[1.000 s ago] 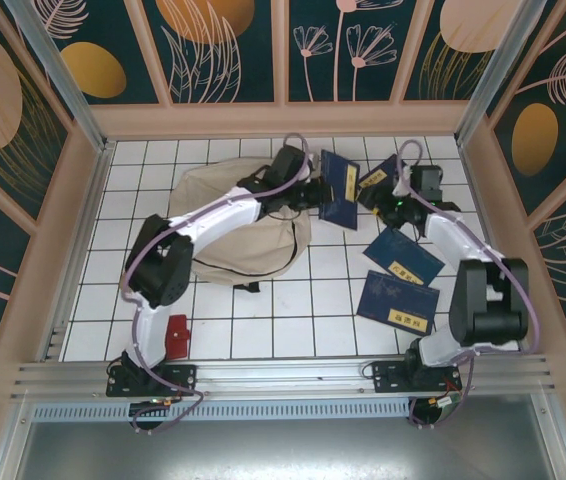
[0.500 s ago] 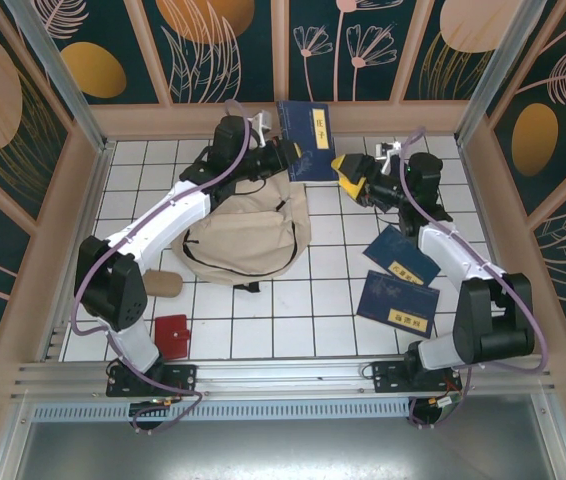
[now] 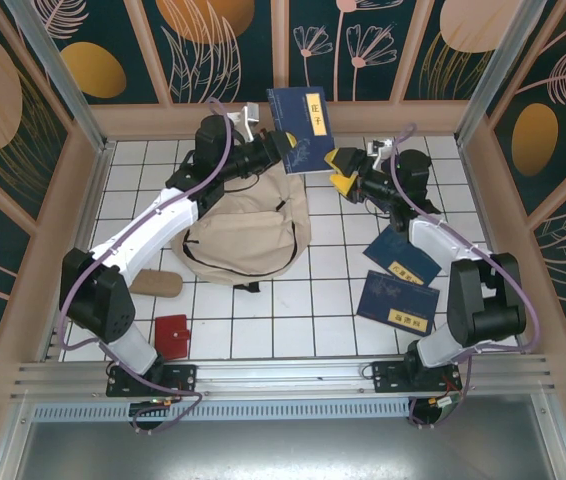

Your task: Pack the student bag

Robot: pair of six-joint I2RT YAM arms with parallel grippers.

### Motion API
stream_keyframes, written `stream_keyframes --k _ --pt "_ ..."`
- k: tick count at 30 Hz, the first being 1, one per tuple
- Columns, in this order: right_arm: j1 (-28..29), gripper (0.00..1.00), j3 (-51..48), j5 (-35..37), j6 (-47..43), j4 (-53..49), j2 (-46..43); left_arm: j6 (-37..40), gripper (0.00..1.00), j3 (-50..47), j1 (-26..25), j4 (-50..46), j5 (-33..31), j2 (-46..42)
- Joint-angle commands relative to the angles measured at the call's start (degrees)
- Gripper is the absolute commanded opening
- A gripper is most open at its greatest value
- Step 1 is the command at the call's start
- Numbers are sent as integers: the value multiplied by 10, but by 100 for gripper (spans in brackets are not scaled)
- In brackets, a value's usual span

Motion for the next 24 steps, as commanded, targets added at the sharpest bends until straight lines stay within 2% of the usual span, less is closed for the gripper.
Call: stream_keyframes --k 1,9,13,16,22,24 --pt "7 88 10 -33 43 102 15 -41 0 -19 2 83 29 -15" --pt "7 80 14 -57 115 252 26 -69 0 -30 8 102 34 -2" --pt "7 71 2 -56 178 345 40 -77 0 -35 11 107 36 1" --pt "7 60 -1 -56 182 349 43 -74 0 -37 14 106 34 1" --pt "6 46 -15 -55 180 341 40 -69 0 -47 22 99 34 2" --pt "7 37 -21 -49 177 335 38 -70 0 -49 22 100 37 4"
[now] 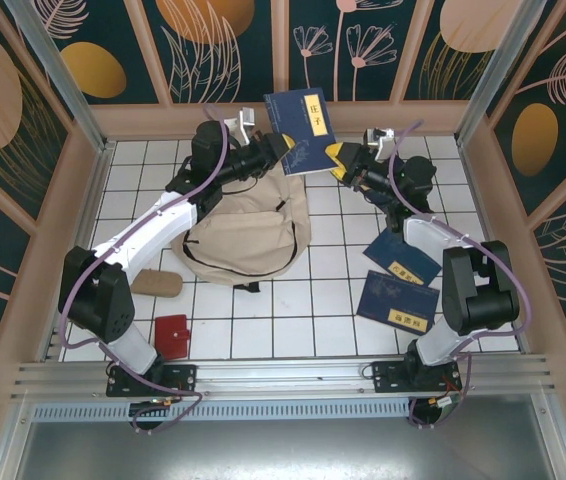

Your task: Pack the student bag

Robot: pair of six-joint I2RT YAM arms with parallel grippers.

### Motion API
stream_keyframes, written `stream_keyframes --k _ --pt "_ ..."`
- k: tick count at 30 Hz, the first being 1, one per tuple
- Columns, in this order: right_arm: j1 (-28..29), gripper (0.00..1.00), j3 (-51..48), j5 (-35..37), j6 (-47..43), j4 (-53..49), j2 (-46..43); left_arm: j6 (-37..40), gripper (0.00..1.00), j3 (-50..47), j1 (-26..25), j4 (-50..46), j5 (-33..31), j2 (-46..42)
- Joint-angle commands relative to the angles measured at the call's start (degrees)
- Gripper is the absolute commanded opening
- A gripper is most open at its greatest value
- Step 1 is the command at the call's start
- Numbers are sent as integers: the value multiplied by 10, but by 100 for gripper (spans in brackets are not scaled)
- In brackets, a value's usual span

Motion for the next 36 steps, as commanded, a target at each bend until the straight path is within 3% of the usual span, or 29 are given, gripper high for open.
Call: stream_keyframes --k 1,3,7,10,11,14,17,24,30,36 --pt "4 31 -10 0 -4 32 -4 -6 0 -6 6 40 10 6" --pt "5 24 -8 9 -14 10 -8 -12 0 -11 6 50 13 6" --pt "8 22 -2 19 -28 -17 -10 -14 1 -17 6 53 18 8" --pt "7 5 -1 31 -55 -49 -18 -7 3 -20 6 41 11 4" --pt "6 0 -1 36 -72 -73 -25 -1 9 -23 6 29 -1 1" --pt "1 0 1 61 -152 -184 -53 24 52 -42 6 -13 -58 -19" --pt "-12 0 6 90 -232 -310 -80 89 65 -43 6 -107 -135 -34" --pt "-52 0 -14 129 -363 -467 -135 246 72 -76 2 -284 -248 -49" --pt "-63 0 -7 169 -432 -540 -157 362 74 -47 -55 -440 -319 -17" --pt "-74 0 -2 178 -440 -555 -154 402 74 -49 -112 -471 -298 10"
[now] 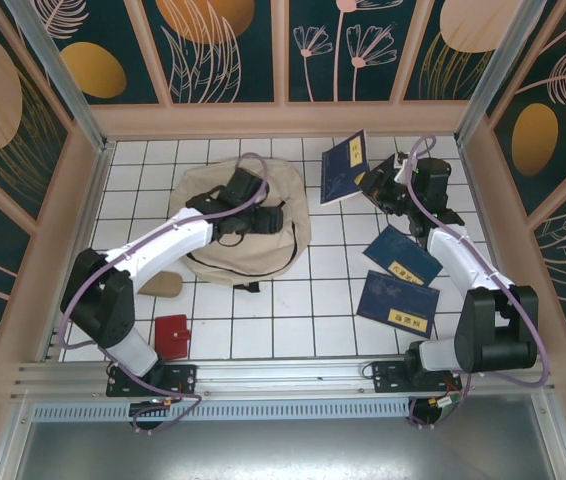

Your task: Pack the student bag

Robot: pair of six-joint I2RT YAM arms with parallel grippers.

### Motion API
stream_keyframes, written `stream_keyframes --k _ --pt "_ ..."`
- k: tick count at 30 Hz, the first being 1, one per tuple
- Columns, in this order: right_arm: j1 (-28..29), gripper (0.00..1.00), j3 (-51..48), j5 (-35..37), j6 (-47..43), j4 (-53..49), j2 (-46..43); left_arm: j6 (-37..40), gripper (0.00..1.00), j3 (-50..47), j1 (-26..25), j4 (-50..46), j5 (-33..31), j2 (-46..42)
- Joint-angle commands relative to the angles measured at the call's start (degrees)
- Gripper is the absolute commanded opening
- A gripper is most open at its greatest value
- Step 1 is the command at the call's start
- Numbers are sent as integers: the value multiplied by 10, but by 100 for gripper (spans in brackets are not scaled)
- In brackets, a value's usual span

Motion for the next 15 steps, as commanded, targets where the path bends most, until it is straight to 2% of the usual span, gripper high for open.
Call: stream_keyframes --k 1,8,15 --pt "-9 0 8 11 -28 -5 -14 61 74 11 -25 -57 -6 19" --pt "-19 0 5 13 -19 -11 -6 65 72 34 -90 -89 -24 84" --pt "-21 0 -3 11 -11 -5 -3 54 72 51 -101 -106 -68 134"
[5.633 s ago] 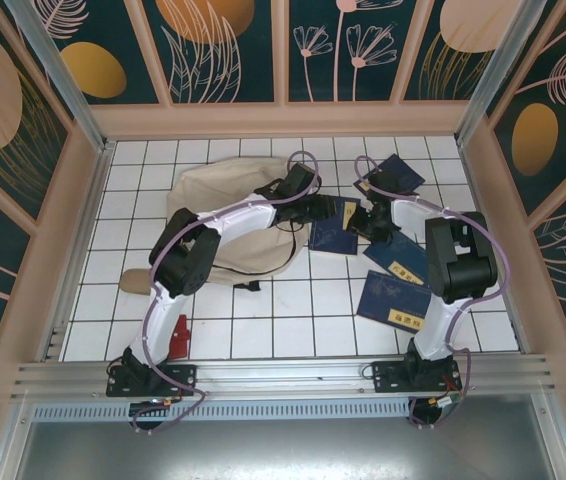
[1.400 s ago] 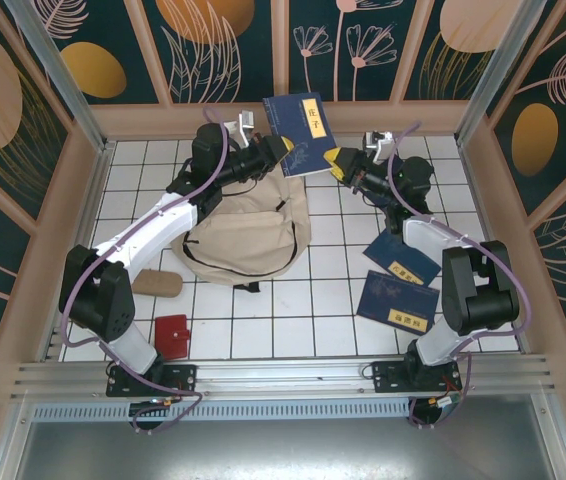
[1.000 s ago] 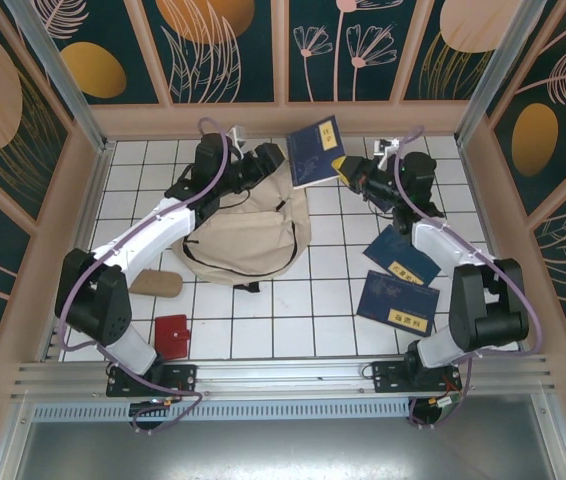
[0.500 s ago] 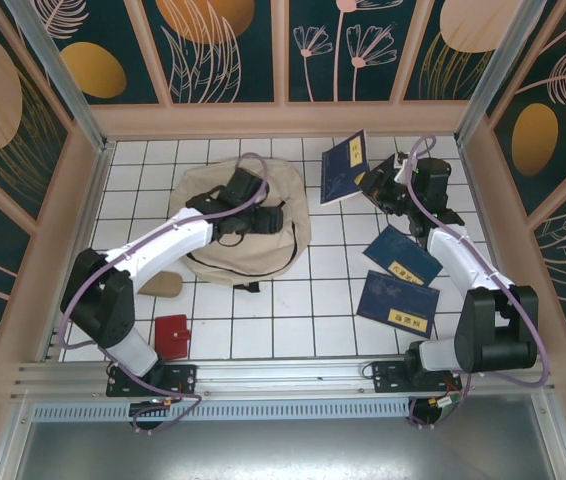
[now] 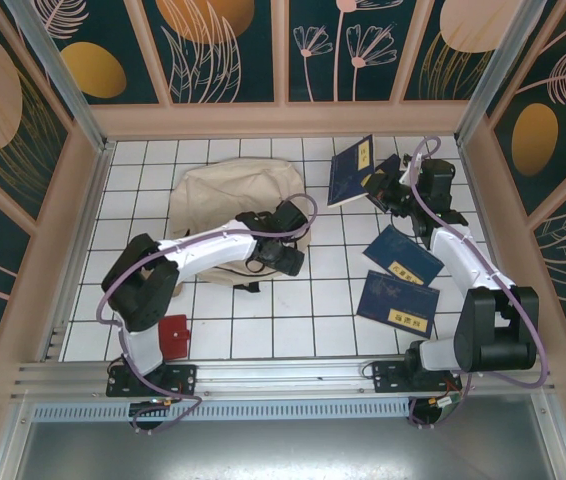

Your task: Pack the student bag

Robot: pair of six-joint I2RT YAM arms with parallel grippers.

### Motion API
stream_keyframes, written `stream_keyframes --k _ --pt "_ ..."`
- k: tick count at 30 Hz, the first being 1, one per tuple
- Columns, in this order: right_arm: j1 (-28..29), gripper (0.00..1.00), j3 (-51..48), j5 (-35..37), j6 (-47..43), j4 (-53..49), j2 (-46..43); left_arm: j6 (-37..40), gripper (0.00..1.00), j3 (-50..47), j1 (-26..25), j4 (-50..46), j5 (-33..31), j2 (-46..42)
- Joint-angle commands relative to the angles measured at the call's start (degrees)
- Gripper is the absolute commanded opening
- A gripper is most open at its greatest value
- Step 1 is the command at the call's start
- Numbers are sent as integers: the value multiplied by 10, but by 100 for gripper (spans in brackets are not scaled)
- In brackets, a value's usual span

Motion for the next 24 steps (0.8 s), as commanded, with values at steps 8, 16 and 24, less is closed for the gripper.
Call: stream_keyframes --k 8,16,24 --pt "-5 0 -8 -4 4 21 -8 18 72 45 3 -61 -86 46" --pt "-5 0 -12 -6 4 21 -11 -2 70 71 4 -73 -179 32" --pt "-5 0 -14 -7 7 22 -11 0 71 63 4 -95 -200 22"
